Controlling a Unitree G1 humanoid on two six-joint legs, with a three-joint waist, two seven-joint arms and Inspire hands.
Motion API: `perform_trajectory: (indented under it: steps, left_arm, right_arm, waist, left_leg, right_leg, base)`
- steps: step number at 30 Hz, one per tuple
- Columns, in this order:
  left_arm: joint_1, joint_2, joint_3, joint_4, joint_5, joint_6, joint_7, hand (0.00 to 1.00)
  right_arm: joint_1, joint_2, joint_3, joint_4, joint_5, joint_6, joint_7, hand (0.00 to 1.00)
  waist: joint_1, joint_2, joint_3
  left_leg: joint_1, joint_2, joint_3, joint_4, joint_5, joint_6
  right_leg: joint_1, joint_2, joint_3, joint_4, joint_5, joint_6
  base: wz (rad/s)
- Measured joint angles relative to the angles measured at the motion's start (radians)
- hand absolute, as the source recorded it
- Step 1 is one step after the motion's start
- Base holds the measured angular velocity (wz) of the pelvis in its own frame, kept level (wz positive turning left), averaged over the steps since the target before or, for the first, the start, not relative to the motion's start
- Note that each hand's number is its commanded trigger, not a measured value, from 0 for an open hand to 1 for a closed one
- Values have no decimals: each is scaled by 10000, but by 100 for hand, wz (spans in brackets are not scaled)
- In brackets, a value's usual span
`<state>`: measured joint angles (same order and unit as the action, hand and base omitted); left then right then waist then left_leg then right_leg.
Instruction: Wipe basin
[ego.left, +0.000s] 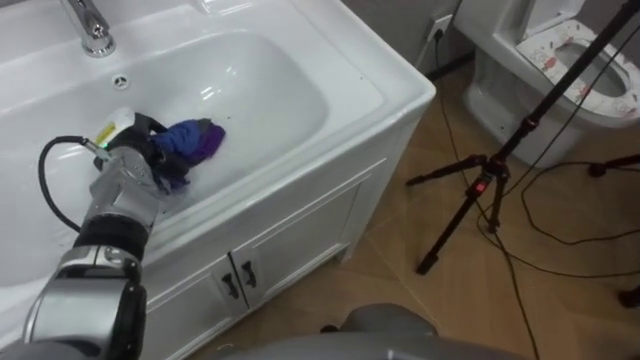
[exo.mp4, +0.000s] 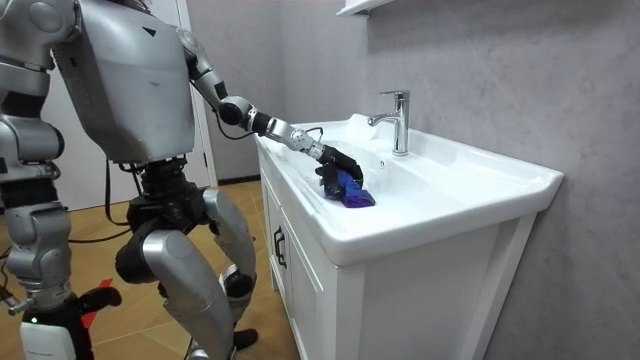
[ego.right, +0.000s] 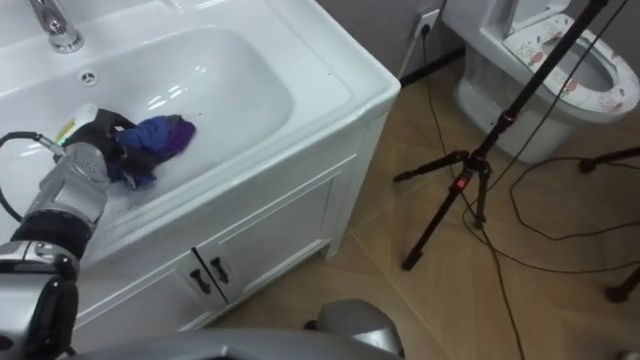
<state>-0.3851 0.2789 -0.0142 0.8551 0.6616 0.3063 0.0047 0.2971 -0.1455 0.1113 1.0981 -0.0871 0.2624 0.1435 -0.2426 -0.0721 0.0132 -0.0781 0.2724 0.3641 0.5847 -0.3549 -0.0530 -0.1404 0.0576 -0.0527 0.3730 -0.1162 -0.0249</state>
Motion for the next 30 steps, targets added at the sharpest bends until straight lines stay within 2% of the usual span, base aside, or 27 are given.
perform_trajectory:
  steps: [3,6,11,14,18,21,23,27,28,29,30]
  left_arm:
    - [0,-16,-5,0,-122,0,-132,100]
    - [2,-60,-9,0,-253,16,-163,100]
    - [1,-338,-25,0,-285,9,-119,100]
    - [0,-398,-96,-45,-424,-8,-66,100]
    - [0,-393,-195,-319,-431,-12,-59,100]
    - [-1,-345,-201,-323,-1170,-70,106,100]
    - [-2,-240,-203,-325,-1737,-281,169,100]
    - [-151,-61,-267,-328,-2344,-567,172,100]
    - [-241,-39,-333,-328,-2524,-658,257,100]
    - [-366,-30,-449,-328,-2763,-767,330,100]
    - [-453,-32,-472,-327,-2815,-803,350,100]
  right_arm:
    - [122,-1,204,-209,3,2,-5,0]
    - [261,6,218,-293,-12,3,-6,0]
    - [516,-13,247,-317,123,5,-128,0]
    - [645,-43,251,-315,205,2,-203,0]
    - [781,-183,243,-305,403,-15,-217,0]
    - [781,-346,221,-232,410,-49,-200,0]
    - [765,-423,235,-203,427,-241,-183,0]
    - [711,-438,240,-219,476,-557,-23,0]
    - [615,-453,240,-96,478,-687,16,0]
    - [529,-484,248,-89,485,-802,4,0]
    - [496,-494,260,-80,494,-887,-3,0]
  waist:
    - [-33,115,-28]
    - [-99,255,-17]
    - [-256,291,21]
    - [-311,244,9]
    - [-339,195,14]
    - [-394,173,15]
    - [-400,166,15]
    - [-392,165,18]
    - [-407,62,109]
    - [-431,209,107]
    - [-444,146,156]
  left_leg:
    - [25,10,30,0,-19,25]
    - [62,97,55,25,-33,8]
    - [286,92,110,21,-82,-81]
    - [359,108,220,36,-152,-168]
    - [302,173,300,16,-140,-241]
    - [283,176,296,37,-139,-248]
    - [131,214,273,161,-161,-236]
    - [-147,307,278,376,-211,-185]
    - [-197,298,285,453,-225,-171]
    - [-364,315,282,562,-246,-154]
    - [-425,310,290,605,-260,-135]
  right_leg:
    - [36,-52,-138,-1,8,-29]
    - [59,-55,-208,16,-52,-43]
    - [81,-35,-209,241,-243,-99]
    - [-35,-40,-122,573,-466,-113]
    - [-186,24,-13,618,-481,-160]
    - [-193,84,6,619,-486,-178]
    - [-286,113,105,626,-485,-182]
    - [-557,74,-159,724,-419,-198]
    - [-641,41,-184,813,-428,-202]
    - [-806,47,-173,879,-416,-204]
    - [-894,34,-151,956,-421,-198]
  base:
    - [0]
    - [0]
    - [-4]
    - [-12]
    - [-9]
    - [0]
    - [0]
    - [0]
    - [0]
    - [-5]
    - [-6]
